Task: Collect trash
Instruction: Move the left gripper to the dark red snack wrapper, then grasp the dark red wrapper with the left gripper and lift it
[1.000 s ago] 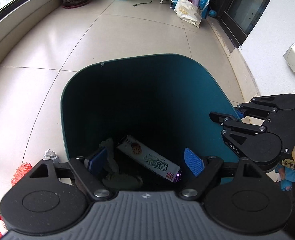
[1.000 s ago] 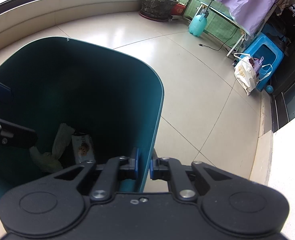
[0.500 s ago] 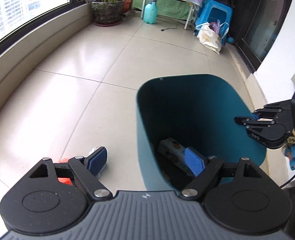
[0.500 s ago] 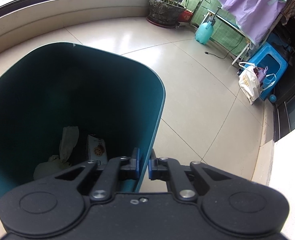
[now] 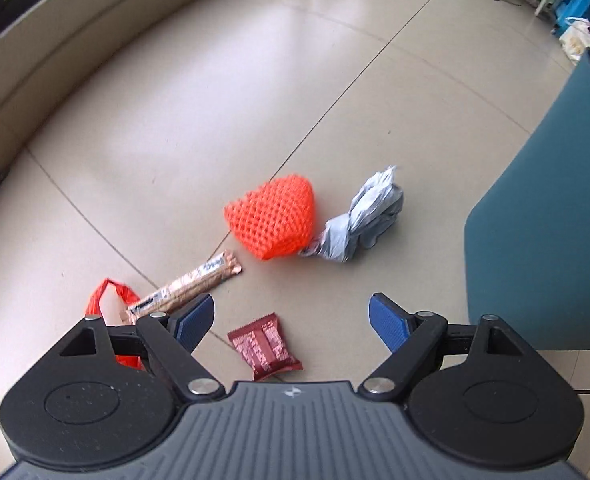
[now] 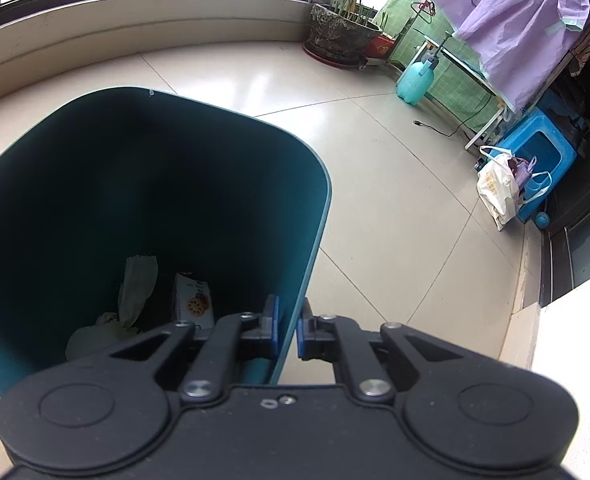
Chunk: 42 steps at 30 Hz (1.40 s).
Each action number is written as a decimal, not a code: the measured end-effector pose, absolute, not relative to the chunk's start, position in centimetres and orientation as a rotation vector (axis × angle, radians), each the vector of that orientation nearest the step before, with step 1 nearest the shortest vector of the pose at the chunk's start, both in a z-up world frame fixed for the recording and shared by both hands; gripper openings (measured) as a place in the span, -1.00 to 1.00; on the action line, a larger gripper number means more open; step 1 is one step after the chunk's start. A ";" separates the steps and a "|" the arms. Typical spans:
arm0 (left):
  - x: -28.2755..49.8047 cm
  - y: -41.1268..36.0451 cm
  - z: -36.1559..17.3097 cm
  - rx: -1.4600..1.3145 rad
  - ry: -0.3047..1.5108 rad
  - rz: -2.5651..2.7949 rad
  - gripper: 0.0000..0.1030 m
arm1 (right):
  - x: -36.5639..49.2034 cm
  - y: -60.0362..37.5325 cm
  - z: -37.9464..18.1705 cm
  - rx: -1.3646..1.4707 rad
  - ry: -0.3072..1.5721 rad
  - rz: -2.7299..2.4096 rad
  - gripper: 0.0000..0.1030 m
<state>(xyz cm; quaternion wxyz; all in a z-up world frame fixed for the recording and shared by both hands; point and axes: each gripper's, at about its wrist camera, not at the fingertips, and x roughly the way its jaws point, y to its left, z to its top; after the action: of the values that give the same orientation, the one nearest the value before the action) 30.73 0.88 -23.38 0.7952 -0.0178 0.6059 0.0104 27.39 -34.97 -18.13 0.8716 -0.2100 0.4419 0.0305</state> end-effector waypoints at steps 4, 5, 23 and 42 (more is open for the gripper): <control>30.7 3.4 -28.7 -0.162 1.437 0.067 0.65 | 27.2 -34.4 -18.2 -0.468 0.913 0.067 -0.85; 30.8 3.7 -29.8 -0.173 1.459 0.080 0.65 | 27.2 -34.3 -18.2 -0.468 0.913 0.066 -0.85; 30.8 3.7 -38.8 -0.207 1.569 0.224 0.34 | 27.7 -34.1 -18.2 -0.472 0.921 0.047 -0.85; 31.5 2.2 -34.4 -0.127 1.434 0.250 -0.14 | 28.1 -34.8 -18.3 -0.447 0.935 0.031 -0.84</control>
<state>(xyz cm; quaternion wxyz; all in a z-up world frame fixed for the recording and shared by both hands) 31.49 2.18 -34.42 0.7446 -0.0582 0.6551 0.1140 28.13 -34.80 -18.34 0.8686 -0.2137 0.4468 0.0150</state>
